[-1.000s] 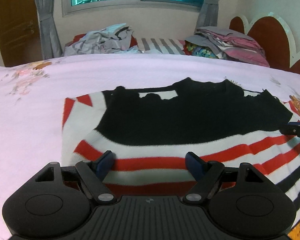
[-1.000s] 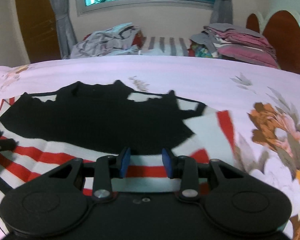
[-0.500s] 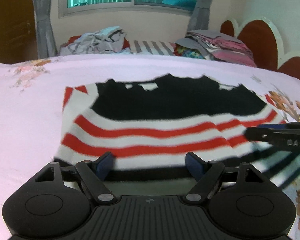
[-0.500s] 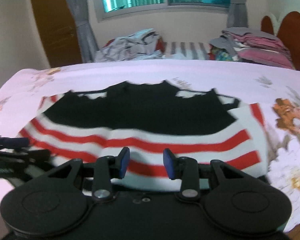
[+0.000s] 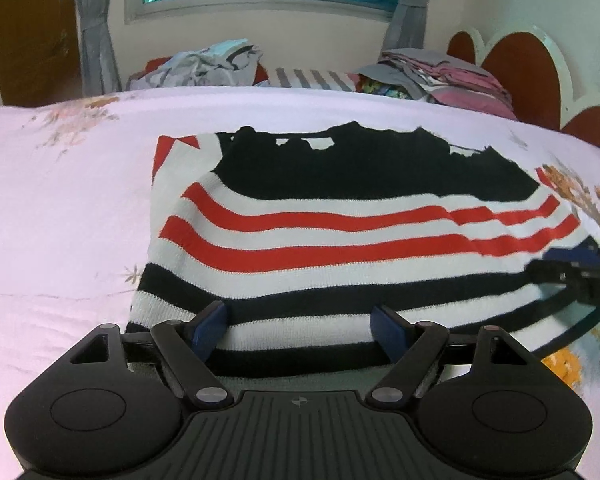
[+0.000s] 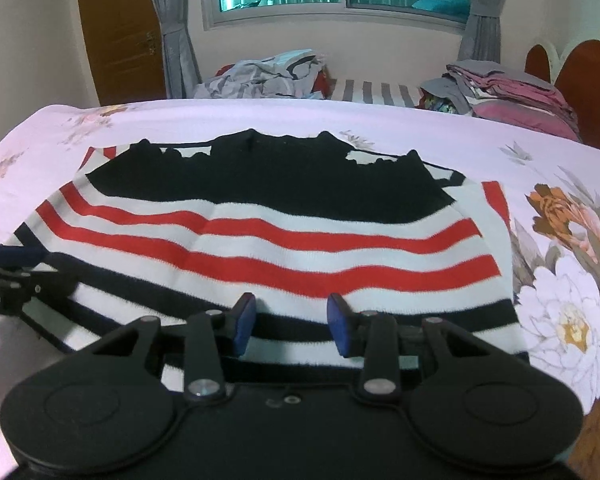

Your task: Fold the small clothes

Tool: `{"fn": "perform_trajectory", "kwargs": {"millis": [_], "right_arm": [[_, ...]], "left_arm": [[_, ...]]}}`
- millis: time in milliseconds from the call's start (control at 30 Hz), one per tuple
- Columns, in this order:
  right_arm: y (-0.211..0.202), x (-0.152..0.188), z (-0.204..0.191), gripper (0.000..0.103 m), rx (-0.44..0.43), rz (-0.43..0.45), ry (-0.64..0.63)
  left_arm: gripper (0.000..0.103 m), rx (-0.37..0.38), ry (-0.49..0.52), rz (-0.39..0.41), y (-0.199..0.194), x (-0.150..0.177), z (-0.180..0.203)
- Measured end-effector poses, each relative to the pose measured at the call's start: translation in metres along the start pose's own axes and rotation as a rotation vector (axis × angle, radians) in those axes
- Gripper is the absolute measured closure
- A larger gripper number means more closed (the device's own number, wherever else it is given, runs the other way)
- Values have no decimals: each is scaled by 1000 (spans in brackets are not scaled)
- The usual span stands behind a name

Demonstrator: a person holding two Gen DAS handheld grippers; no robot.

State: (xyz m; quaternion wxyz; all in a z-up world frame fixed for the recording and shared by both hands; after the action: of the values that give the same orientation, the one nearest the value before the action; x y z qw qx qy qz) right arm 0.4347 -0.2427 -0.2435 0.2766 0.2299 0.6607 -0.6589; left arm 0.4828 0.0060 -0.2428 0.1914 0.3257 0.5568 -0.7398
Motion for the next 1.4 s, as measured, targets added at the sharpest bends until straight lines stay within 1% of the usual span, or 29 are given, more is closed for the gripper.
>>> {"fn": "perform_trajectory", "kwargs": {"millis": [67, 200, 333, 500, 667, 800, 867, 900, 1000, 1067, 1100, 1200, 1233, 1300, 1333, 1400], "right_arm": [[-4, -2, 0, 64, -7, 1, 6], [-12, -13, -4, 59, -36, 17, 23], [-14, -23, -23, 59, -69, 35, -14], [-9, -33, -43, 59, -112, 29, 20], [-7, -48, -57, 58, -109, 45, 49], [-2, -51, -62, 56, -94, 38, 84], [2, -48, -64, 56, -80, 26, 85], [4, -45, -65, 56, -73, 18, 86], [12, -38, -63, 56, -57, -15, 94], [16, -33, -63, 56, -47, -30, 98], [19, -31, -63, 55, -44, -39, 100], [20, -26, -65, 55, -30, -39, 91], [19, -27, -66, 54, -27, -38, 89], [19, -29, -68, 52, -21, -33, 89], [21, -28, -69, 52, -14, -34, 85], [28, -22, -72, 51, 9, -37, 55]], "left_arm": [[24, 3, -30, -11, -3, -2, -1], [24, 10, -95, -38, -8, -1, -3], [24, 19, -147, -66, -11, 4, -5], [24, 37, -201, -88, -17, 11, -9], [24, 66, -254, -96, -25, 18, -15], [23, 106, -407, -84, -37, 33, -26], [18, 123, -492, -83, -39, 44, -34], [17, 127, -532, -80, -38, 49, -39], [16, 170, -622, -38, -28, 54, -49], [15, 209, -657, 21, -20, 50, -54], [11, 229, -686, 44, -15, 48, -57], [11, 278, -772, 130, -2, 41, -65], [11, 294, -786, 151, 2, 39, -66], [13, 301, -775, 178, 8, 34, -66], [18, 302, -780, 198, 11, 33, -66], [42, 293, -804, 218, 18, 35, -68]]}}
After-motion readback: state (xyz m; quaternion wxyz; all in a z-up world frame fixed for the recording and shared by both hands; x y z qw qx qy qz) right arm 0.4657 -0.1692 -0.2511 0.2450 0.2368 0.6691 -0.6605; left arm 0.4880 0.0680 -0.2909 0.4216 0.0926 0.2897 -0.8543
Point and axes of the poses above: each gripper's, at about its wrist camera, not at the fingertips, and y roughly the way its jaws point, z to its right, x to its underside, the point moved 8 cm from there along y, roughly the way its jaws point, and after that the axes turned 8 degrees about x, right-handed, at the moved point
